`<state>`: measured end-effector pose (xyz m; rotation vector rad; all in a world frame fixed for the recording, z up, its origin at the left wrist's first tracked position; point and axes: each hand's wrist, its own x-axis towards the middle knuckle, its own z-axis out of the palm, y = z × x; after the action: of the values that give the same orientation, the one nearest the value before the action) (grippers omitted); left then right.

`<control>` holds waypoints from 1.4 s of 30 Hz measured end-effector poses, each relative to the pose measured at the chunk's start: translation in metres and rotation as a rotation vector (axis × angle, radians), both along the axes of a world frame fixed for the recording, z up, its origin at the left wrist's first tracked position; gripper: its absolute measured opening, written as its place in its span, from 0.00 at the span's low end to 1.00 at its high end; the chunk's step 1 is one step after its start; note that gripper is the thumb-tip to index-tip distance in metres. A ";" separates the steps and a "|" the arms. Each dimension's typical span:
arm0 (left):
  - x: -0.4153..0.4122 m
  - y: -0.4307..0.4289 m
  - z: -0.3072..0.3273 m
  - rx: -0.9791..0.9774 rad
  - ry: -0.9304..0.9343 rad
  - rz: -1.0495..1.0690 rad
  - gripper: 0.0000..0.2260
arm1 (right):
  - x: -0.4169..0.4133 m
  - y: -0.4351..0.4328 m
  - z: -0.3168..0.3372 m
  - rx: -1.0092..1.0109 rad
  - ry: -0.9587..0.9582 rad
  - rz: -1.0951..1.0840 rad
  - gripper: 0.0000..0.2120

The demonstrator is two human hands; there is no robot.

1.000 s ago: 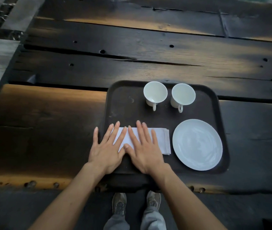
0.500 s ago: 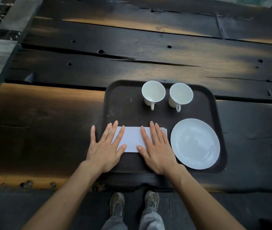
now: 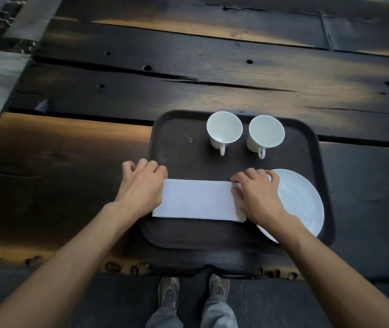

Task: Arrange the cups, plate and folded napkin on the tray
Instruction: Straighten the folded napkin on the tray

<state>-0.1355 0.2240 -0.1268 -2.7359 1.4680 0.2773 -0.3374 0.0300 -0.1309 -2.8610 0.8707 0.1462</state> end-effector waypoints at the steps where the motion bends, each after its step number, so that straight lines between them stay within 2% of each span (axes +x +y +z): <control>1: 0.003 -0.001 0.000 -0.010 0.003 0.004 0.06 | 0.000 -0.002 0.001 0.014 -0.007 -0.005 0.07; 6: 0.011 -0.009 0.001 -0.070 0.016 -0.019 0.04 | 0.003 -0.010 0.004 0.044 -0.041 -0.055 0.05; 11: 0.004 -0.001 0.007 -0.162 0.010 -0.014 0.06 | -0.004 -0.009 0.010 0.059 -0.084 -0.006 0.13; 14: -0.007 0.023 0.012 -0.213 0.056 -0.166 0.12 | -0.024 -0.001 0.012 0.067 -0.187 0.111 0.16; 17: -0.015 0.048 0.009 -0.138 0.078 -0.293 0.13 | -0.050 0.005 0.007 0.032 -0.175 0.239 0.17; 19: -0.015 0.056 0.006 -0.114 0.044 -0.323 0.13 | -0.061 0.005 0.004 -0.006 -0.161 0.301 0.16; 23: -0.017 0.056 0.001 -0.136 -0.098 -0.425 0.05 | -0.063 0.002 -0.002 -0.120 -0.204 0.411 0.05; 25: -0.019 0.057 -0.003 -0.135 -0.215 -0.488 0.02 | -0.063 0.003 -0.004 -0.188 -0.194 0.463 0.07; 30: -0.020 0.055 -0.002 -0.128 -0.442 -0.579 0.10 | -0.065 0.007 -0.005 -0.287 -0.158 0.558 0.14; 38: -0.023 0.071 -0.009 -0.164 -0.424 -0.550 0.11 | -0.073 0.019 -0.012 -0.222 -0.224 0.534 0.14; 40: -0.025 0.071 -0.007 -0.169 -0.415 -0.528 0.09 | -0.074 0.019 -0.012 -0.212 -0.229 0.520 0.14; 42: -0.027 0.071 -0.005 -0.150 -0.354 -0.504 0.03 | -0.074 0.018 -0.010 -0.195 -0.234 0.507 0.09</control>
<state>-0.1626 0.2948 -0.1313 -2.2326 2.0376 -0.3233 -0.4114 0.0478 -0.1413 -3.1305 0.1116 -0.2283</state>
